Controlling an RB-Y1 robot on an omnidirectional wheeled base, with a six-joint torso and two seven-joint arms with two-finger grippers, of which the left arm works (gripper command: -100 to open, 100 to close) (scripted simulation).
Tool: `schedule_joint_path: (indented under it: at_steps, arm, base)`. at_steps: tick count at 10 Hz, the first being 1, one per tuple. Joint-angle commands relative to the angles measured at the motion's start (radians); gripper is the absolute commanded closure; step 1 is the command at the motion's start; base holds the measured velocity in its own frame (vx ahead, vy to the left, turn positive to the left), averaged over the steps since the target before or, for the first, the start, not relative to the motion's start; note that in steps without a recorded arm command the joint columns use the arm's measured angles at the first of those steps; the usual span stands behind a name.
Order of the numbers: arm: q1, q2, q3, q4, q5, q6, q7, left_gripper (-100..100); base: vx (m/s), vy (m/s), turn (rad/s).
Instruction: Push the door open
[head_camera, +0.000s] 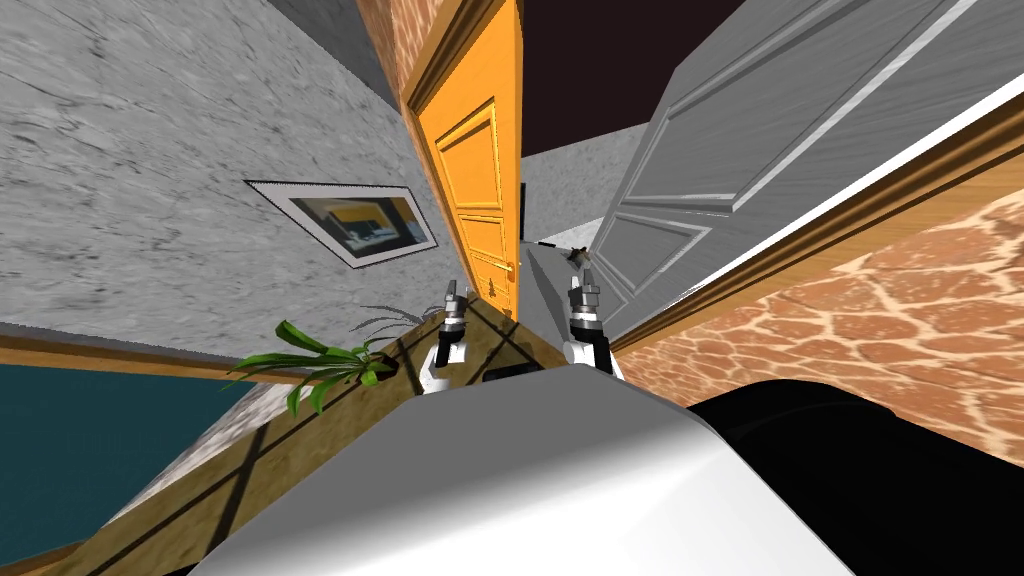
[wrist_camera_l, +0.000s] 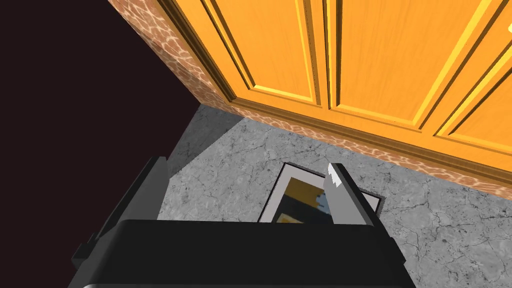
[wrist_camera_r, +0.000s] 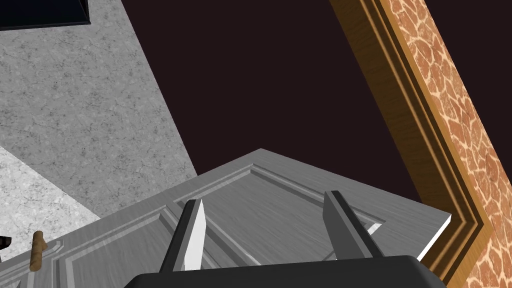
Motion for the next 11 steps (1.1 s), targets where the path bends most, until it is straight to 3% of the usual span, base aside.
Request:
schedule_joint_path:
  at_steps: [1,7,8,11]
  arm:
    - [-0.031,0.001,-0.006,0.046,-0.004,0.011,0.003,-100]
    - [-0.131,0.005,-0.024,0.219,-0.017,0.030,0.016,-100]
    - [-0.131,0.005,-0.024,0.222,-0.017,0.030,0.016,-100]
    - [-0.181,0.003,-0.033,0.311,-0.023,0.040,0.023,-100]
  base:
    - [0.078,0.062,-0.115]
    - [0.081,0.079,-0.111]
    - [0.051,0.050,-0.039]
    - [0.051,0.068,-0.103]
